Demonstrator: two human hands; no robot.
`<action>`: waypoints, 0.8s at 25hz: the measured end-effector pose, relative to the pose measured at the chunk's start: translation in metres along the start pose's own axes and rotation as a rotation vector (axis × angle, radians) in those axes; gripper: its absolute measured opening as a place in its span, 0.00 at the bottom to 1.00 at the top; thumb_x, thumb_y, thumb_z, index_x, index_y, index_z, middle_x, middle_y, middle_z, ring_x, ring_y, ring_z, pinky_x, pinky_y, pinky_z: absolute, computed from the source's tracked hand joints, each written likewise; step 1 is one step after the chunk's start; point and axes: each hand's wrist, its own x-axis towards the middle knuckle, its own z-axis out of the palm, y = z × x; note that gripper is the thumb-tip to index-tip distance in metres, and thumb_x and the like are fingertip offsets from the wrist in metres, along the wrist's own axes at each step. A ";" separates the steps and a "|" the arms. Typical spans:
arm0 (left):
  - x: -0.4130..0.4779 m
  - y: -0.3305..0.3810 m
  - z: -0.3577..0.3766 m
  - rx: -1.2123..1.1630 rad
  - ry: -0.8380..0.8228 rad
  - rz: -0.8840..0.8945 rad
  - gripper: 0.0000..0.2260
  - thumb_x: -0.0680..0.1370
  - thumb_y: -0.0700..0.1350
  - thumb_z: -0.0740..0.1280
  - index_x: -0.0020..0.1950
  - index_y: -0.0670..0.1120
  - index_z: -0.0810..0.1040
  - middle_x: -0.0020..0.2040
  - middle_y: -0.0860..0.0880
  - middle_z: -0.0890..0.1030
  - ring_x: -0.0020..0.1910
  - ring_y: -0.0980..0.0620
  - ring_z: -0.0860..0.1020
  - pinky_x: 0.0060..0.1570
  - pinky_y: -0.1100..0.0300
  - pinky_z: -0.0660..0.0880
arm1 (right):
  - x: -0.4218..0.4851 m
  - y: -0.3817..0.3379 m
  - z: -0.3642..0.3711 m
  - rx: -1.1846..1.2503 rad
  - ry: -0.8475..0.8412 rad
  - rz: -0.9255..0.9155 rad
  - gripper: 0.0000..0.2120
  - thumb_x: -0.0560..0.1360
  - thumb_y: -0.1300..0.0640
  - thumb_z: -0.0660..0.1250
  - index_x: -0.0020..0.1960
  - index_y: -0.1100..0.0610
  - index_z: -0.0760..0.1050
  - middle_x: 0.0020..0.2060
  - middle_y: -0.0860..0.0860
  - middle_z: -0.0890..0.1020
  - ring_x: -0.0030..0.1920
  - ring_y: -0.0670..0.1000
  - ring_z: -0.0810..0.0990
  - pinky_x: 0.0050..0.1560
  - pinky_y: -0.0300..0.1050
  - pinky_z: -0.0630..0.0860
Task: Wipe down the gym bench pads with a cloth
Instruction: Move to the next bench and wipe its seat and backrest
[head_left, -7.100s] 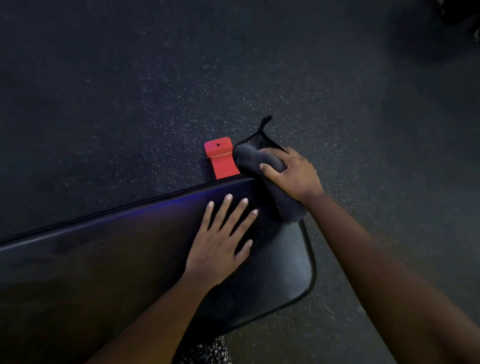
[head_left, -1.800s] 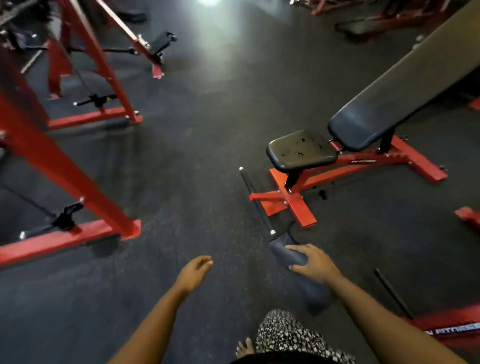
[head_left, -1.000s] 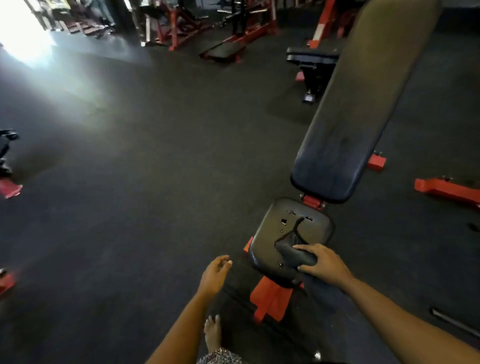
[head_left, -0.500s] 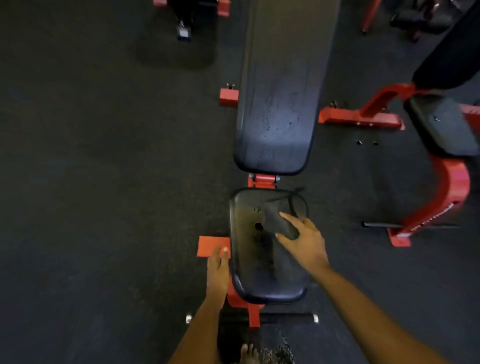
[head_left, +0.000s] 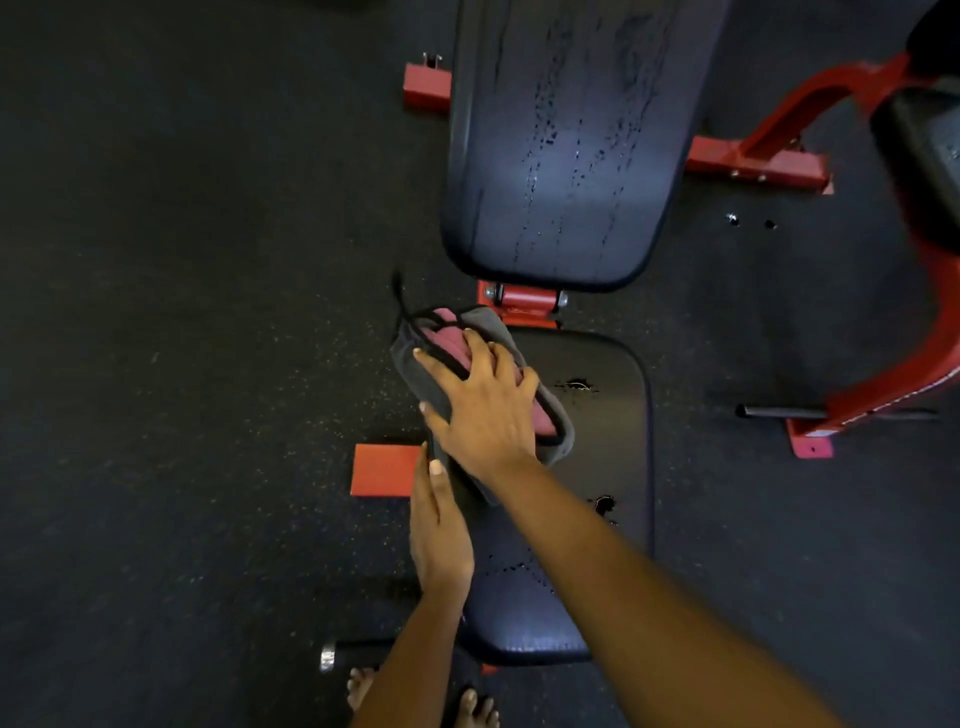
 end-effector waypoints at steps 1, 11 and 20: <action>0.000 0.000 0.001 0.049 0.006 0.028 0.27 0.77 0.61 0.46 0.75 0.53 0.58 0.74 0.49 0.63 0.74 0.48 0.60 0.72 0.50 0.57 | 0.002 0.001 0.004 -0.013 0.003 -0.002 0.27 0.75 0.43 0.60 0.71 0.39 0.57 0.72 0.54 0.57 0.70 0.61 0.57 0.64 0.65 0.59; -0.005 -0.001 0.003 0.280 0.065 0.144 0.33 0.73 0.65 0.44 0.75 0.53 0.57 0.71 0.45 0.68 0.69 0.43 0.67 0.65 0.47 0.64 | 0.012 0.094 -0.008 -0.045 0.063 0.407 0.26 0.76 0.48 0.59 0.72 0.40 0.57 0.69 0.58 0.62 0.67 0.62 0.62 0.61 0.65 0.65; -0.001 -0.006 0.005 0.258 0.054 0.213 0.32 0.73 0.65 0.45 0.75 0.52 0.58 0.69 0.45 0.71 0.67 0.43 0.70 0.64 0.46 0.67 | -0.001 0.133 -0.009 0.070 0.109 0.693 0.27 0.76 0.46 0.60 0.73 0.43 0.57 0.66 0.61 0.64 0.62 0.64 0.65 0.58 0.62 0.67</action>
